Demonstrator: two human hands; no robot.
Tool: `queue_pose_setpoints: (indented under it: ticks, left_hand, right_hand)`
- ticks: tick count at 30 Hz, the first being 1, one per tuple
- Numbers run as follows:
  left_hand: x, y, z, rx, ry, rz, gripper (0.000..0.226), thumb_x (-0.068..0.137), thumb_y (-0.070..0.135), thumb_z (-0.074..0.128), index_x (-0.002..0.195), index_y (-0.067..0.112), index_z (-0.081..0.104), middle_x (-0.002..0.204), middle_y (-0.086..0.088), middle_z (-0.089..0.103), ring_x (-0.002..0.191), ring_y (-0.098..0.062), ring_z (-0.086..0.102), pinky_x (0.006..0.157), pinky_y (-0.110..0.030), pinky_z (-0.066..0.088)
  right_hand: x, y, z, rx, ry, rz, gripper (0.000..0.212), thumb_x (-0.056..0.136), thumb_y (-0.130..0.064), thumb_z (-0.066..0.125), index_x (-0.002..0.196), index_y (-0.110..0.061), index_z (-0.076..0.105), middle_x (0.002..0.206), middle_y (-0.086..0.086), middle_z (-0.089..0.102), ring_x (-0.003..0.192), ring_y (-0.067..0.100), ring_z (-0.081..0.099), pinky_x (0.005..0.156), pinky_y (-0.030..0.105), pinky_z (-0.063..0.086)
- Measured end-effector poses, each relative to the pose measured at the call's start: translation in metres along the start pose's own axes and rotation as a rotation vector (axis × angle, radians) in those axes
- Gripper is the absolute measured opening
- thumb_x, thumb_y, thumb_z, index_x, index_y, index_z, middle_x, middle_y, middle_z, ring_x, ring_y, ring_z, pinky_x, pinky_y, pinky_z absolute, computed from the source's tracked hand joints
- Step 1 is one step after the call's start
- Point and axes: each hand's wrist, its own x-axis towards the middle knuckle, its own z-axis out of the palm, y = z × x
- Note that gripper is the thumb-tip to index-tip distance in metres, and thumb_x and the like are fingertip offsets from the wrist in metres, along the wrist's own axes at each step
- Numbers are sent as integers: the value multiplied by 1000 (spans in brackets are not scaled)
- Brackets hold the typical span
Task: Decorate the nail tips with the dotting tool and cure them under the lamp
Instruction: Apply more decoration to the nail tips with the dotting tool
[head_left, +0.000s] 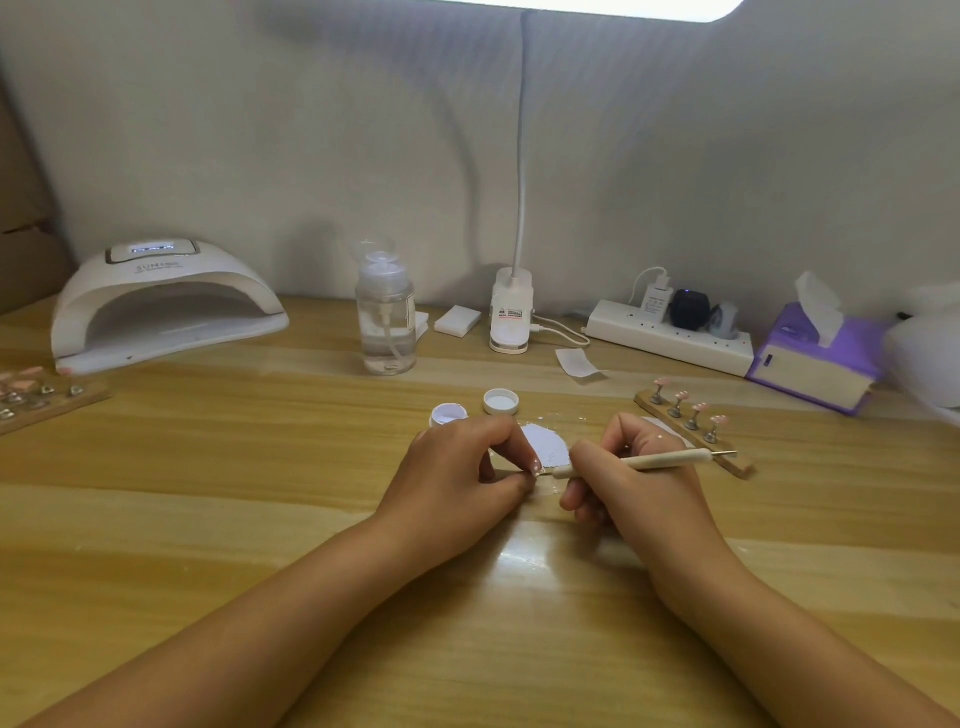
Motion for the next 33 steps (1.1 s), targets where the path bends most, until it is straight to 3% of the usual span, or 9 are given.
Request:
queue_pose_setpoints:
  ticks: [9, 17, 25, 30, 33]
  left_hand:
    - [0, 0, 1, -9, 0, -2, 16, 82, 16, 72, 82, 30, 67, 79, 26, 63, 65, -5, 55, 65, -21, 39]
    - [0, -1, 0, -8, -2, 5, 16, 82, 16, 72, 82, 31, 68, 79, 29, 63, 65, -6, 55, 65, -20, 38]
    - [0, -2, 1, -4, -4, -1, 16, 82, 17, 71, 81, 32, 66, 82, 31, 63, 64, -5, 55, 64, -18, 36]
    - [0, -2, 2, -19, 21, -6, 18, 85, 17, 70, 83, 33, 63, 89, 31, 64, 63, -4, 54, 61, -11, 34]
    - [0, 1, 1, -41, 51, 14, 12, 87, 19, 69, 86, 30, 64, 92, 28, 64, 67, -5, 54, 65, -14, 37]
  right_hand:
    - [0, 1, 0, -3, -1, -2, 25, 79, -4, 61, 62, -13, 45, 54, 14, 67, 43, 14, 55, 42, 20, 42]
    - [0, -2, 0, 16, 13, 2, 39, 80, -3, 59, 50, -25, 48, 52, 15, 65, 39, 13, 50, 40, 17, 39]
    - [-2, -3, -2, 140, 89, 21, 30, 84, -2, 57, 60, -15, 43, 46, 10, 58, 37, 10, 47, 37, 18, 37]
    - [-6, -9, -5, 203, 259, -134, 30, 91, -31, 65, 73, -17, 46, 41, -4, 48, 35, 4, 38, 37, 14, 32]
    - [-7, -14, -8, 122, 304, -279, 22, 89, -35, 64, 87, -16, 55, 60, -3, 64, 48, 5, 55, 46, 17, 45]
